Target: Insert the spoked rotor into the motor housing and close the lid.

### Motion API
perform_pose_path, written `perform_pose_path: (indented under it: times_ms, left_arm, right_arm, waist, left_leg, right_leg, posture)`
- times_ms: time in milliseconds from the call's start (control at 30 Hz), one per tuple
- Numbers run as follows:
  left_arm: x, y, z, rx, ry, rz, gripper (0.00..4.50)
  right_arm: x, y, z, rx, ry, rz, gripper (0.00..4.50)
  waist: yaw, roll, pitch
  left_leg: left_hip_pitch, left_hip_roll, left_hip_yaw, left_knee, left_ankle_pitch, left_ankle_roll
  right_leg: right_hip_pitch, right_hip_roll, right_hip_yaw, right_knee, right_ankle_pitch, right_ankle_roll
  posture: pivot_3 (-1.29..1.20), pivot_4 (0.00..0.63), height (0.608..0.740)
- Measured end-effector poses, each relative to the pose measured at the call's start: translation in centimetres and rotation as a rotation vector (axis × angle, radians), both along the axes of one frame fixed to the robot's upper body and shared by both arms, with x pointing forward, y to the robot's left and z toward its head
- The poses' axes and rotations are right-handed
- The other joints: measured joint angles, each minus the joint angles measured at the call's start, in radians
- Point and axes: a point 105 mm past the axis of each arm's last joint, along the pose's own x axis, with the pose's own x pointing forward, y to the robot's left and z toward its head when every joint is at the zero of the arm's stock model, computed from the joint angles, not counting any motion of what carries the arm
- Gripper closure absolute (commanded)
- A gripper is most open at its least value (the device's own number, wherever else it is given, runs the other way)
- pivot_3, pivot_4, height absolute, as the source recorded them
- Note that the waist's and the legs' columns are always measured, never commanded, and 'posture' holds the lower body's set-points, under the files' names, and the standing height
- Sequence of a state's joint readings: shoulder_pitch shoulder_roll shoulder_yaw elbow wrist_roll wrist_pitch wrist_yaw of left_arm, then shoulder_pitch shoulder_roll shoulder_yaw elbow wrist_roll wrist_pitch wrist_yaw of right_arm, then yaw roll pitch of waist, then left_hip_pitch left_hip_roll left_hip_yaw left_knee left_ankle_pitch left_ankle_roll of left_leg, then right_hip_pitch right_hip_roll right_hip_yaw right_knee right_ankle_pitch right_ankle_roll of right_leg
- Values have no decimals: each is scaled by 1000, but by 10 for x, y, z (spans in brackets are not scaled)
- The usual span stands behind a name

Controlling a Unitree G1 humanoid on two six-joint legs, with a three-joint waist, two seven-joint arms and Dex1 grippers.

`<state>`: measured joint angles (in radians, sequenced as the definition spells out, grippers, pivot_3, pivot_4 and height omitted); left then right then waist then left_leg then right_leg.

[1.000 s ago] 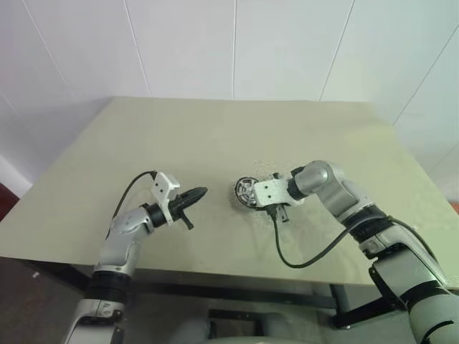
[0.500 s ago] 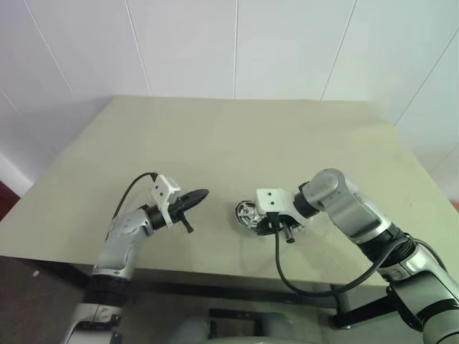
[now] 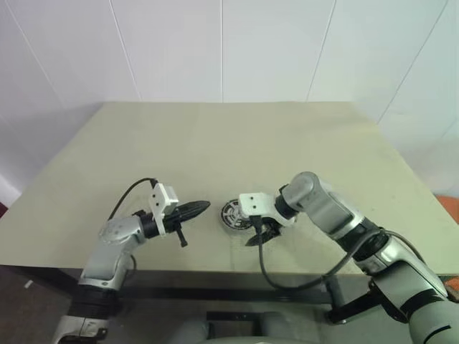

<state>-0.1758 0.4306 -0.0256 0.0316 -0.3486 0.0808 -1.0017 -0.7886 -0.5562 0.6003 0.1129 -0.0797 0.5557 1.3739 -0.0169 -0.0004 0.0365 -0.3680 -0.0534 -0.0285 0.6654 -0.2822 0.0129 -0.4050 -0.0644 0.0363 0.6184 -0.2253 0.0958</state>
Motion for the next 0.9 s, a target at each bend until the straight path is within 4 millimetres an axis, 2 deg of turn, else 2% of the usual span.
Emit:
perform_pose_path:
  times_ms: [133,200,233,333,400,433,467,567,667,733,900]
  left_arm:
    - [7,-4,-3,-21,13,4,4500]
    - [8,-7,-5,-25,17,1,4500]
    - [9,-9,-6,-28,17,-3,4500]
    - [12,-16,-4,-42,10,-15,4500]
    - [12,-16,-6,-43,18,-14,4500]
    - [12,-16,-6,-43,21,-12,4500]
    - [12,-16,-6,-43,21,-12,4500]
    - [12,-17,-5,-55,26,-24,4500]
    - [10,-17,-1,-94,44,-46,4500]
    - [8,-18,3,-110,49,-68,4500]
    - [5,-15,6,-104,57,-92,4500]
  right_arm:
    - [52,-8,67,69,-209,-109,1604]
    - [69,-13,91,68,-340,-122,2224]
    - [75,-19,94,43,-389,-128,2556]
    - [87,-52,78,-126,-483,-128,3630]
    - [85,-77,64,-240,-491,-108,4326]
    - [83,-88,57,-298,-486,-95,4455]
    - [82,-94,53,-326,-483,-89,4455]
    - [69,-129,34,-483,-431,-46,4455]
    - [58,-147,22,-542,-361,-37,4455]
    - [50,-149,15,-541,-304,-29,4455]
    - [22,-139,0,-432,-110,-18,4455]
  waist:
    - [4,1,1]
    - [6,1,0]
    - [6,0,0]
    - [9,0,0]
    - [7,0,0]
    - [6,0,0]
    - [6,0,0]
    - [7,0,0]
    - [5,1,0]
    - [3,1,0]
    - [7,1,0]
  left_leg:
    - [0,0,-1,0,2,2]
    - [0,1,-4,0,2,2]
    - [-2,1,-4,0,2,2]
    - [-9,-2,-2,-2,2,2]
    - [-11,-3,0,-3,0,3]
    - [-13,-3,1,-3,0,3]
    - [-16,-3,1,-3,0,3]
    - [-21,-3,1,-2,0,2]
    - [-20,-2,1,-2,1,2]
    - [-19,-1,1,-2,1,2]
    - [-14,-1,1,-1,1,2]
  right_leg:
    - [-2,1,-2,1,4,-4]
    - [-2,2,-3,0,4,-4]
    - [-2,2,-3,0,4,-4]
    - [-8,-1,-4,-4,4,-3]
    - [-10,-4,-4,-5,5,-3]
    - [-13,-4,-4,-5,5,-2]
    - [-16,-5,-4,-5,5,-2]
    - [-22,-4,-4,-4,5,-2]
    - [-22,-3,-4,-4,4,-4]
    - [-21,-2,-3,-3,4,-5]
    - [-16,-1,-3,-2,4,-5]
  posture:
    - [0,0,740]
    - [0,0,740]
    - [0,0,740]
    - [0,0,740]
    - [0,0,740]
    - [0,0,740]
    - [0,0,740]
    - [0,0,740]
    - [0,0,740]
    - [0,0,740]
    - [0,0,740]
